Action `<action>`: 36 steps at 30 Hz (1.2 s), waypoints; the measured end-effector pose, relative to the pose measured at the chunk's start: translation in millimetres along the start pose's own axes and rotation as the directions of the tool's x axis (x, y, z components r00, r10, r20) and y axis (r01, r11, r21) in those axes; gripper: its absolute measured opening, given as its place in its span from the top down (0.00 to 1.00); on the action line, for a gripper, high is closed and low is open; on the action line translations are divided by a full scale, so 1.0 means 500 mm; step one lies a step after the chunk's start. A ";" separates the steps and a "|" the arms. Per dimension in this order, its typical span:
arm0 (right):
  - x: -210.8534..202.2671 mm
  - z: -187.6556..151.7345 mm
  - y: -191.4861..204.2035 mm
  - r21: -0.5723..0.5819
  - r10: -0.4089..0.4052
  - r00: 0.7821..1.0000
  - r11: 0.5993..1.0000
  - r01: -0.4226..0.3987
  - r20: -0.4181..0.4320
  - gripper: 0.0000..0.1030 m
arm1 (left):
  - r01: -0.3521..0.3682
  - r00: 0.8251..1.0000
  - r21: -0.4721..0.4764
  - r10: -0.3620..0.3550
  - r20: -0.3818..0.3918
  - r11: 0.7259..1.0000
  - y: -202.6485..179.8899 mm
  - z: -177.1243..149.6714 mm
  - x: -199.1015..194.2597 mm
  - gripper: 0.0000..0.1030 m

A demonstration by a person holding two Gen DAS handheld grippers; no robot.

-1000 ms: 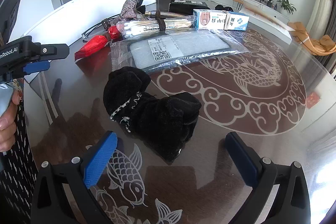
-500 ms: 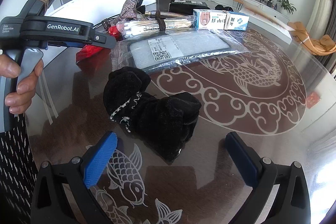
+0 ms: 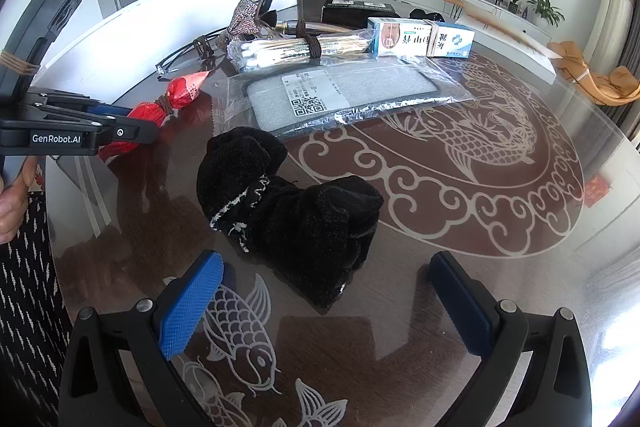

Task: Organize objects
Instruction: 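Carry both held items over the white cardboard box and open both tools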

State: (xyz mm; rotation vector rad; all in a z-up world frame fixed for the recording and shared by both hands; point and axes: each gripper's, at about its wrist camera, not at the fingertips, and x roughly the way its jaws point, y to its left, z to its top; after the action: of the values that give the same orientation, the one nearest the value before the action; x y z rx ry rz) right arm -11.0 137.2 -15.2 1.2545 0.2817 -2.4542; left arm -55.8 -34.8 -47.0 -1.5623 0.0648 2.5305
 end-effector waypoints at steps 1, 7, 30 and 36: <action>-0.002 -0.001 -0.002 0.004 0.018 1.000 1.000 -0.018 0.004 0.00 | -0.010 1.000 -0.009 0.010 -0.002 1.000 0.003 0.001 0.003 0.42; -0.064 0.031 -0.008 -0.159 0.085 0.995 0.983 -0.091 -0.047 0.00 | -0.049 0.999 0.035 0.049 0.015 0.998 -0.012 0.002 0.003 0.73; -0.080 0.242 0.111 -0.189 0.310 0.950 0.932 -0.309 -0.027 0.62 | -0.029 0.953 -0.217 0.092 0.287 0.976 0.137 -0.040 -0.262 0.84; -0.096 0.380 0.211 -0.140 0.417 0.906 0.904 -0.404 0.078 0.62 | -0.186 0.917 -0.297 0.273 0.289 0.937 0.247 -0.014 -0.319 0.84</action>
State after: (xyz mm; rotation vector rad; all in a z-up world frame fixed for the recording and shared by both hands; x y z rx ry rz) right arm -82.5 -12.1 133.8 1.0067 0.1177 -2.0968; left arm 0.1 -176.2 85.6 -1.2500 -0.1440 3.0640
